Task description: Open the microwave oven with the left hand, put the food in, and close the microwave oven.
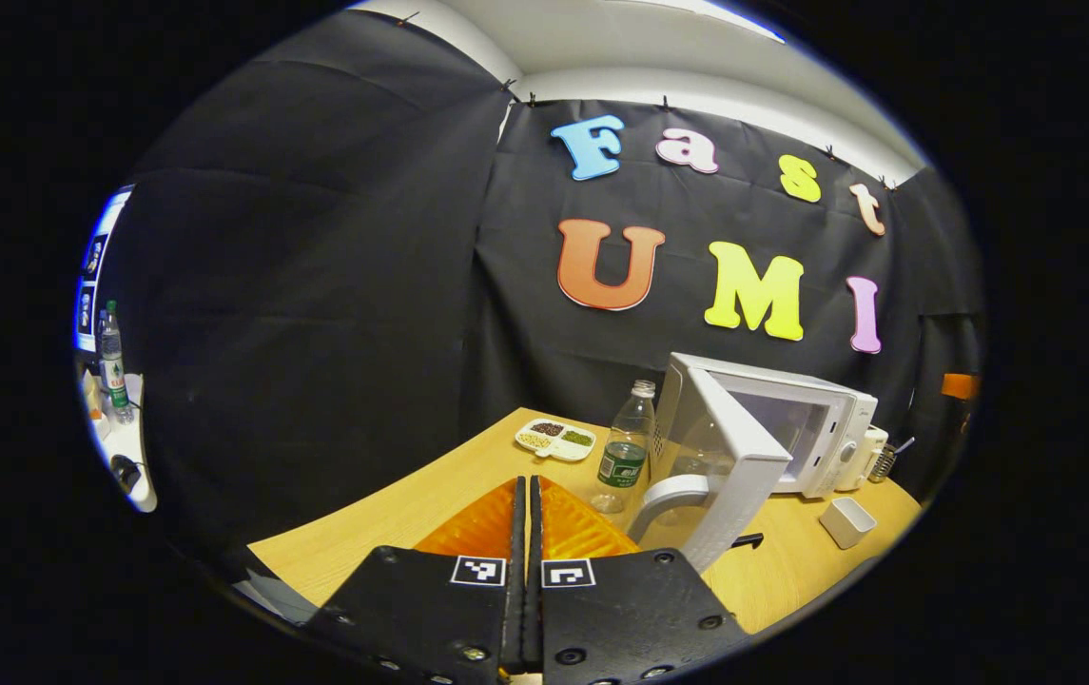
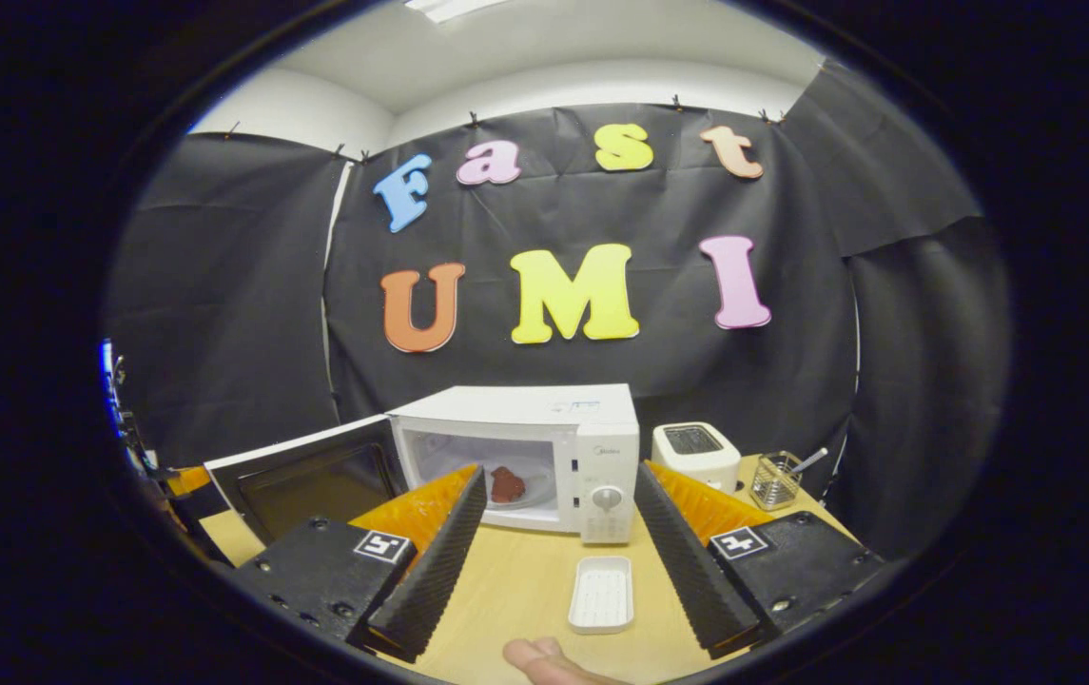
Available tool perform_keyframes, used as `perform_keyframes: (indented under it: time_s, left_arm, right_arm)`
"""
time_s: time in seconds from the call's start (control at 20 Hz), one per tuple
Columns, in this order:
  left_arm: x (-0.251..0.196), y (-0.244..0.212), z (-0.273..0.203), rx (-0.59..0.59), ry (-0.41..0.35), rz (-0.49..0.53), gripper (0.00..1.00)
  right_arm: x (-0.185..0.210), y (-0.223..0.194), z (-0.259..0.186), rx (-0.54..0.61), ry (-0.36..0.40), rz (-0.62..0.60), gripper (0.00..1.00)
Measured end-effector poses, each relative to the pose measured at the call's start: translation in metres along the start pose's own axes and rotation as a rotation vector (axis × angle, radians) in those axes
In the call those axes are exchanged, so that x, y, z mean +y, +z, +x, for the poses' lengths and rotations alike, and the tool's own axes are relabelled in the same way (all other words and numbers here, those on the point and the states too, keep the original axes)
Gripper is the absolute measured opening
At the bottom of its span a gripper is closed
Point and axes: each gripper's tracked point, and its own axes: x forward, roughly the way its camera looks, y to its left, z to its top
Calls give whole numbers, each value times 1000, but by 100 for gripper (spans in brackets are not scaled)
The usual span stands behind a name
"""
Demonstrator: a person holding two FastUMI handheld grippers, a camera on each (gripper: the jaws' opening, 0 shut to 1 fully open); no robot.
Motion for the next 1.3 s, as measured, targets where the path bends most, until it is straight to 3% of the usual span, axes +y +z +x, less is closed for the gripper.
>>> perform_keyframes:
  time_s: [0.25, 0.6, 0.85, 1.1, 1.15, 1.2, 1.3]
  left_arm:
    - [-20, -23, 22, 56, -46, 15, 0]
    - [-48, -29, 18, 50, -97, 18, 0]
    - [-86, -30, 15, 34, -147, 80, 0]
    - [-149, -38, 11, 32, -270, 124, 0]
    - [-163, -42, 11, 38, -302, 124, 15]
    - [-177, -46, 12, 45, -327, 127, 0]
    - [-201, -55, 13, 48, -367, 139, 0]
  right_arm:
    - [-9, -5, -6, 12, -5, 8, 99]
    - [-17, -9, -13, 22, -2, 7, 99]
    - [-26, -10, -16, 23, -14, 13, 99]
    - [-41, -10, -20, 28, -33, 17, 99]
    - [-44, -11, -21, 26, -37, 16, 99]
    - [-47, -10, -22, 24, -41, 14, 99]
    - [-53, -9, -24, 18, -46, 17, 99]
